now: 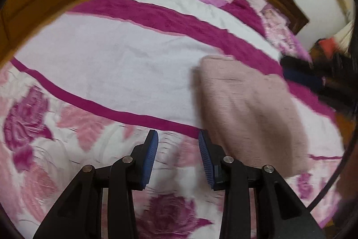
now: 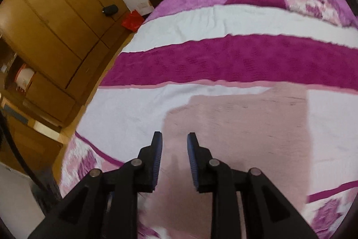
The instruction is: Fold small clothes
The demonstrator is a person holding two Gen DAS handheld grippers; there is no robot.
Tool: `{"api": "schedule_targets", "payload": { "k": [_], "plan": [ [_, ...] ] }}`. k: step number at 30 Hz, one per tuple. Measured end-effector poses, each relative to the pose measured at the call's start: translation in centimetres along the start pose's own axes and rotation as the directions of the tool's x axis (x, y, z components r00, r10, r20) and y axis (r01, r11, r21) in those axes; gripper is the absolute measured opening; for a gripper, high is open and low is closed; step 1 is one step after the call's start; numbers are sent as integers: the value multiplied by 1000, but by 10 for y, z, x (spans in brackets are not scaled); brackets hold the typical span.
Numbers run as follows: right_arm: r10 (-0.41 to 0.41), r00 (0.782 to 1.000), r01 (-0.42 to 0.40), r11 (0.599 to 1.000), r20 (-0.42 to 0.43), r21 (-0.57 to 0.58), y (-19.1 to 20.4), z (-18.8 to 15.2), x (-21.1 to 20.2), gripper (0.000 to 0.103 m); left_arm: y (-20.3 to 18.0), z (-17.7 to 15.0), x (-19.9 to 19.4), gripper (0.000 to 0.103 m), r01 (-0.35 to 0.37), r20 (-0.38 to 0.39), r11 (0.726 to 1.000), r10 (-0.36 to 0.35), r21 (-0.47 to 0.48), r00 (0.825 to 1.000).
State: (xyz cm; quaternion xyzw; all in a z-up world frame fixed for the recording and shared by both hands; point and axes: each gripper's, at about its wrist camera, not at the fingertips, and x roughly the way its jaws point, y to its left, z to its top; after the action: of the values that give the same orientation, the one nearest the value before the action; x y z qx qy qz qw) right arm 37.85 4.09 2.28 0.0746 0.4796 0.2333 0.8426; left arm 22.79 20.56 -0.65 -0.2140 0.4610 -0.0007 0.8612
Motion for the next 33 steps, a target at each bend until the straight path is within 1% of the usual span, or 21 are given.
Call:
{"api": "schedule_targets", "payload": {
  "k": [2,4,6,7,8,10,13,15,17,18,20,21,22,24,25,27,29,30,31,32,33],
  "plan": [
    [-31,999,34,998,41,-58,-14,-19,-19,26,0,0,0,13,64,-23,998,-65,-27,998],
    [-83,990,100,985,118,-142,-31,-52,-43,30,-1,-2,-1,13,116,-43,992,-118,-51,992],
    [-141,969,182,963,204,-197,-50,-87,-63,38,-3,-4,-3,19,139,-51,988,-142,-62,989],
    [-170,953,227,948,252,-221,-58,-109,-71,46,-4,-6,-3,23,151,-55,986,-155,-68,986],
    [-183,942,254,936,280,-243,-64,-126,-75,53,-7,-7,-3,27,154,-56,986,-158,-70,986],
    [-218,925,315,898,311,-308,-72,-159,-73,54,-11,-6,2,27,143,-54,986,-148,-79,988],
    [-285,903,398,838,322,-373,-74,-189,-55,54,-15,-6,7,27,112,-31,988,-116,-105,993],
    [-339,877,450,827,340,-338,-81,-190,-46,54,-24,-5,9,27,100,-27,991,-103,-93,994],
    [-364,861,471,834,356,-287,-86,-182,-45,54,-33,-9,11,27,87,-32,993,-90,-80,995],
    [-362,858,468,843,365,-265,-89,-174,-44,54,-36,-11,13,27,83,-37,994,-86,-73,996],
    [-358,863,462,844,356,-272,-88,-164,-37,54,-44,-16,16,27,51,-45,998,-52,-25,998],
    [-364,870,464,834,333,-299,-85,-157,-27,54,-46,-17,17,27,37,-37,999,-37,-7,999],
    [-379,868,477,816,321,-326,-80,-154,-17,54,-49,-18,17,27,19,-26,1000,-19,10,999],
    [-424,846,525,768,323,-367,-69,-156,-4,59,-48,-18,17,27,14,-17,1000,-14,0,1000],
    [-449,822,563,734,350,-380,-63,-157,1,59,-48,-19,18,27,19,-17,1000,-19,-8,1000],
    [-456,792,600,706,406,-376,-55,-157,2,59,-48,-18,19,27,18,-12,1000,-18,-14,1000],
    [-444,781,610,692,440,-386,-48,-154,3,60,-49,-18,21,27,-15,5,1000,15,-7,1000],
    [-449,768,626,676,457,-389,-47,-152,6,60,-51,-18,22,25,-34,17,999,34,-5,999],
    [-460,755,641,669,467,-377,-47,-149,7,60,-52,-19,24,18,-39,31,999,39,-1,999],
    [-484,743,653,676,462,-343,-52,-146,8,60,-53,-20,25,13,-40,40,999,40,2,998],
    [-502,742,650,702,445,-291,-62,-142,4,60,-54,-21,27,4,-52,46,999,52,5,998]
  ]
}}
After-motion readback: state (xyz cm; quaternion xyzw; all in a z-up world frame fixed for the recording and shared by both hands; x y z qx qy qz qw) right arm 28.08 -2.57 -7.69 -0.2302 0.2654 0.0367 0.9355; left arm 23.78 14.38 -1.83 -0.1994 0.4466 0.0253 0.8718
